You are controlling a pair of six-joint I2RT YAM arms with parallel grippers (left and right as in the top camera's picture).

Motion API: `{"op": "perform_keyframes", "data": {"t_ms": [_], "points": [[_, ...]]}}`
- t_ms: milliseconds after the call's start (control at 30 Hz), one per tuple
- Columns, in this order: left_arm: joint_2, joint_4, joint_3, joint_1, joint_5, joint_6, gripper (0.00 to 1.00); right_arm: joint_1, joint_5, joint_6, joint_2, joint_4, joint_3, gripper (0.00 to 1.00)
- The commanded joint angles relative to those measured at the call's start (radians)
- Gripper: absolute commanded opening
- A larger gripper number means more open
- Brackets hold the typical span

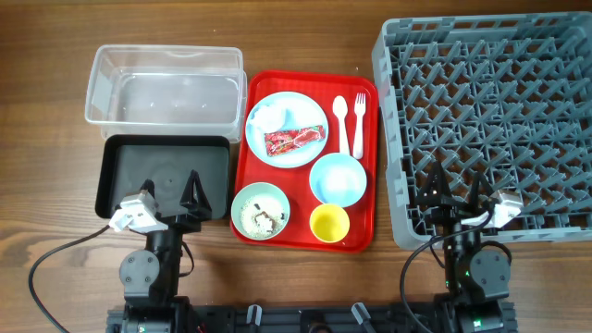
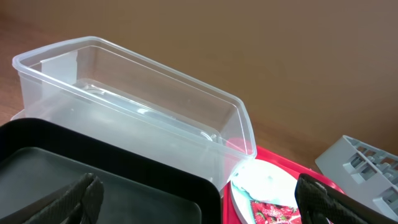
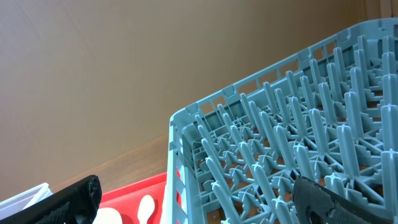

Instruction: Sort waste into correct bins and load items into the dishwasher rack

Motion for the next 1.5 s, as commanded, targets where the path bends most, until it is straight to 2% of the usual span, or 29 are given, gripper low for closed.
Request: {"op": "perform_keyframes", "data": {"t_ms": [0,1167,1200,1267,1367,1433,1467], "points": [[-0.007,0.000,-0.005,0.006,0.008,-0.002,1.00,-0.004,-0.016,-0.018,-0.006,0.004,-0.003,1.00],[-0.007,0.000,-0.005,0.006,0.009,-0.002,1.00,-0.004,-0.016,-0.018,-0.006,0.004,-0.003,1.00],[-0.007,0.005,-0.005,0.006,0.014,-0.002,1.00,-0.004,-0.016,0.022,-0.006,0.005,-0.003,1.00],[-0.007,0.006,-0.005,0.006,0.066,-0.002,1.00,-0.004,-0.029,0.199,-0.006,0.003,-0.003,1.00],[-0.007,0.016,-0.005,0.005,0.264,-0.002,1.00,-0.004,-0.080,0.454,-0.006,-0.002,-0.003,1.00],[-0.007,0.026,-0.005,0.005,0.346,-0.002,1.00,-0.004,-0.098,0.627,-0.005,-0.002,-0.003,1.00],[-0.007,0.028,-0.005,0.005,0.361,-0.005,1.00,-0.004,-0.126,0.647,-0.004,-0.002,-0.003,0.99]]}}
